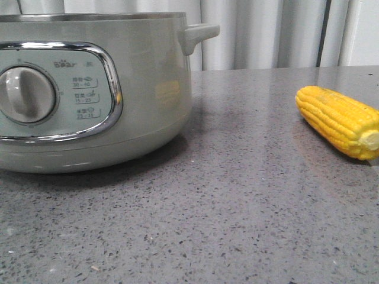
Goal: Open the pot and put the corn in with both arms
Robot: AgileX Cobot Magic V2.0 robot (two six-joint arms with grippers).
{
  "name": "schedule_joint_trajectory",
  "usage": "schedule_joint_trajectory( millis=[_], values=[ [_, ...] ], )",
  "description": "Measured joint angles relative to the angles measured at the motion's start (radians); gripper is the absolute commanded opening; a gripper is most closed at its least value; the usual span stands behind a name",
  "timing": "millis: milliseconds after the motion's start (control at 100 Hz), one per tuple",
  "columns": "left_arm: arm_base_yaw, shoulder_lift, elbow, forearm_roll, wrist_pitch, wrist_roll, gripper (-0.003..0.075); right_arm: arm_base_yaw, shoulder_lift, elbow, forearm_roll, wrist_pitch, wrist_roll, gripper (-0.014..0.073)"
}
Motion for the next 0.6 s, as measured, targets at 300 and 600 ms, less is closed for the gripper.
schedule_joint_trajectory(
  millis=[300, 600],
  values=[
    [0.139, -0.175, -0.027, 0.000, 0.014, 0.000, 0.0167, 0.000, 0.000, 0.000, -0.009, 0.000, 0.000, 0.0533],
    [0.525, -0.267, -0.028, 0.006, 0.165, 0.000, 0.0168, 0.000, 0.000, 0.000, -0.009, 0.010, 0.000, 0.0533]
  ],
)
